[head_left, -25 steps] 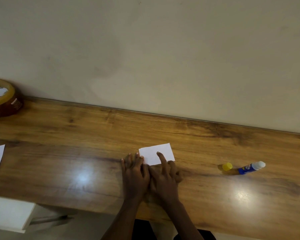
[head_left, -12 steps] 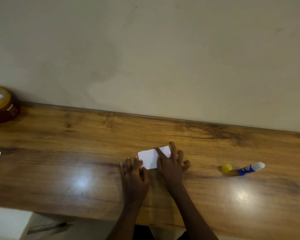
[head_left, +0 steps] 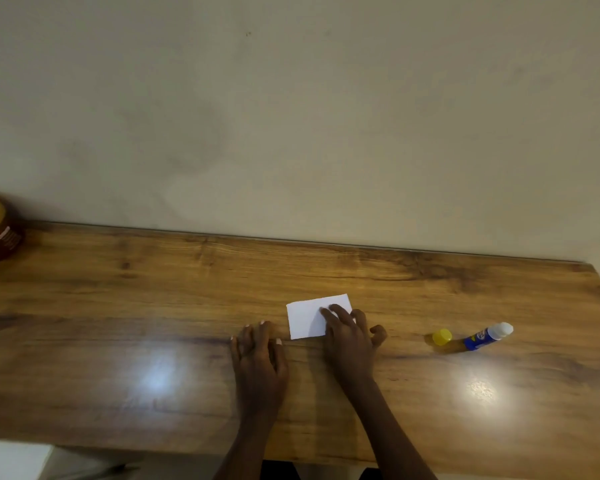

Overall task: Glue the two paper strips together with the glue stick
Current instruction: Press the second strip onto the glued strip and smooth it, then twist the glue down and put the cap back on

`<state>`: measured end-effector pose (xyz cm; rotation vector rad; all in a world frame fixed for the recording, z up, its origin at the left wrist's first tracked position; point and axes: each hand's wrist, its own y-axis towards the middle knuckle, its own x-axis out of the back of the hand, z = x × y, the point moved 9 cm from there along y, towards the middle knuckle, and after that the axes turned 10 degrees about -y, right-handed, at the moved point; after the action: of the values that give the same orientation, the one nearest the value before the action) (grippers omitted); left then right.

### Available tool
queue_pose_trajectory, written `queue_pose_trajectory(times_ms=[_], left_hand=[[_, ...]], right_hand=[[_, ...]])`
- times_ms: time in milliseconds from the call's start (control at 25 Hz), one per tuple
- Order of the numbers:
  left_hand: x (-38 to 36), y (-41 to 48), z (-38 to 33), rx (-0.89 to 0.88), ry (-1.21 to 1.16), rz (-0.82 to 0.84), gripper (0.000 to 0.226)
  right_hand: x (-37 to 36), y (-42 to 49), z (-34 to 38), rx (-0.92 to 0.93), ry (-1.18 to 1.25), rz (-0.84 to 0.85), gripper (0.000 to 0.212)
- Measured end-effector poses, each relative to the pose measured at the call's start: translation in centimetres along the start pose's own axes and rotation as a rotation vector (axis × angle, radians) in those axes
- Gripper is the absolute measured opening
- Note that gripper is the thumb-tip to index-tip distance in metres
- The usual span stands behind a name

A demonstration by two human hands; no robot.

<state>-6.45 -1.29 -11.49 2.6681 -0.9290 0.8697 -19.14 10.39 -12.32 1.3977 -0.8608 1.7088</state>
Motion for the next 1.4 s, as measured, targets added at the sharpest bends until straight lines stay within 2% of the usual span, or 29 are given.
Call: queue_pose_trajectory(times_ms=[160,360,440,520,600,680,760,840,920,1000,1080,1160,1320,1400], left_hand=[[0.1,0.0,-0.1,0.002,0.002,0.002,0.037],[0.0,0.1,0.3,0.01,-0.021,-0.006,0.036],[-0.1,0.1,0.8,0.042,-0.09,-0.01,0.038],[0.7,0.2,1.4,0.045,-0.216,-0.065,0.038],[2.1,0.3,1.9,0.079,-0.326,-0.143,0.041],[2.2,0.3,1.1,0.085,-0.328,-0.151,0.045],[0.1,0.0,-2.5,-0.031,-0.276,-0.069,0.049],[-4.4,-1.1,-7.5,-0.144,-0.284,0.095,0.051],[-9.7,-2.9,-12.0,-0.162,-0.311,0.281,0.058],[-14.7,-4.6,-14.9,-0.113,-0.332,0.419,0.065],[-18.4,-5.6,-16.0,-0.068,-0.315,0.486,0.065],[-20.7,-6.0,-16.0,-0.049,-0.263,0.505,0.059],[-21.5,-5.5,-15.7,-0.123,-0.169,0.501,0.047],[-20.8,-5.2,-15.8,-0.12,-0.197,0.517,0.046]], right_hand=[[1.3,1.0,-1.1,-0.046,-0.022,-0.086,0.033],[1.6,1.3,-1.6,-0.053,0.05,-0.088,0.028],[2.4,1.2,-2.2,-0.103,0.197,-0.109,0.023],[3.6,0.8,-3.4,-0.2,0.48,-0.155,0.017],[5.1,-0.4,-5.1,-0.254,0.727,-0.238,0.014],[6.9,-2.3,-7.7,-0.272,0.834,-0.356,0.014],[8.3,-4.8,-11.5,-0.316,0.897,-0.483,0.021],[8.7,-7.3,-16.3,-0.444,0.952,-0.578,0.029],[8.5,-8.8,-20.7,-0.564,0.949,-0.619,0.029],[7.9,-8.6,-23.8,-0.606,0.924,-0.553,0.037],[7.2,-6.8,-24.8,-0.537,0.915,-0.405,0.053],[6.6,-5.1,-24.5,-0.427,0.851,-0.299,0.058],[6.2,-3.7,-24.2,-0.366,0.685,-0.314,0.023],[6.2,-3.7,-23.9,-0.373,0.684,-0.305,0.019]])
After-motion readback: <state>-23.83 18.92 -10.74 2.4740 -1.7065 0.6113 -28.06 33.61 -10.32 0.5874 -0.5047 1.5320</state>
